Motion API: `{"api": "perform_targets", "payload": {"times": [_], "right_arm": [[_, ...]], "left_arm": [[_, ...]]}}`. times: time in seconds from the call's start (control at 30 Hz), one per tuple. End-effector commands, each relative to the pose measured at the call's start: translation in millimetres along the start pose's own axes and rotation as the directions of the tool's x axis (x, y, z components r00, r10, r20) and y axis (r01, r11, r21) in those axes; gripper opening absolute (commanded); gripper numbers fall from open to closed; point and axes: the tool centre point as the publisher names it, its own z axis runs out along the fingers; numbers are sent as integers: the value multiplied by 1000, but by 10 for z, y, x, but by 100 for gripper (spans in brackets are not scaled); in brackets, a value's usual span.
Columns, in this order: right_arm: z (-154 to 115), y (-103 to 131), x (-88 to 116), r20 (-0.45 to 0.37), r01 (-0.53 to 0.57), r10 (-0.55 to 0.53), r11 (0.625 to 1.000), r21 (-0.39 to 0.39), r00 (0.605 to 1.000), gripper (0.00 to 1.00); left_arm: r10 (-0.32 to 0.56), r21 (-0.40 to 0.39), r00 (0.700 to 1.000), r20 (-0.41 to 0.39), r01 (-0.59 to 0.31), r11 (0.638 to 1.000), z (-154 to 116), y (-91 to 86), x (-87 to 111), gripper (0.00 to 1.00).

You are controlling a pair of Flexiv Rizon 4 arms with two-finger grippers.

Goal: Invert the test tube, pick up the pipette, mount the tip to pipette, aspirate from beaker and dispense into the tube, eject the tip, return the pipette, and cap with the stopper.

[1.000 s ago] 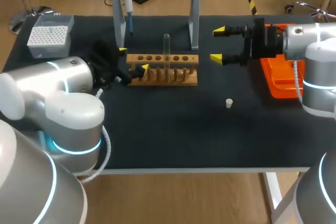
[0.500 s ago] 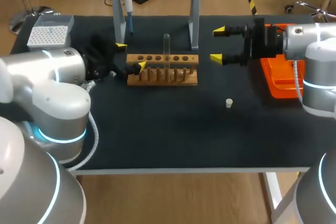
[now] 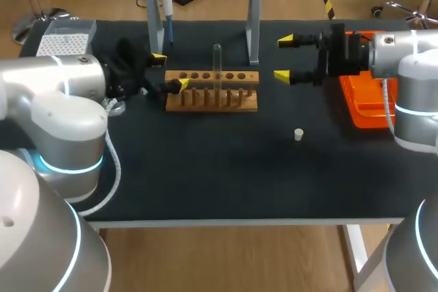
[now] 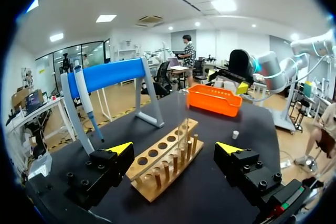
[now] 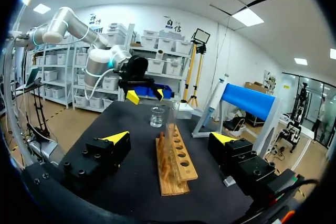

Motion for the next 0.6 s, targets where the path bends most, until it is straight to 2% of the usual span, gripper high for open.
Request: {"api": "perform_targets", "payload": {"times": [0.03,0.3,0.6], "right_arm": [[0,-6,3,1,1,-1,1000,0,1000,100],[479,153,-88,-80,59,-67,993,-100,995,100],[888,132,-219,-165,-53,27,987,-152,986,100]], "left_arm": [[0,-1,1000,-16,0,1000,-29,1,-22,100],[0,-1,1000,-16,0,1000,-29,1,-22,100],[0,-1,1000,-16,0,1000,-29,1,-22,100]]}}
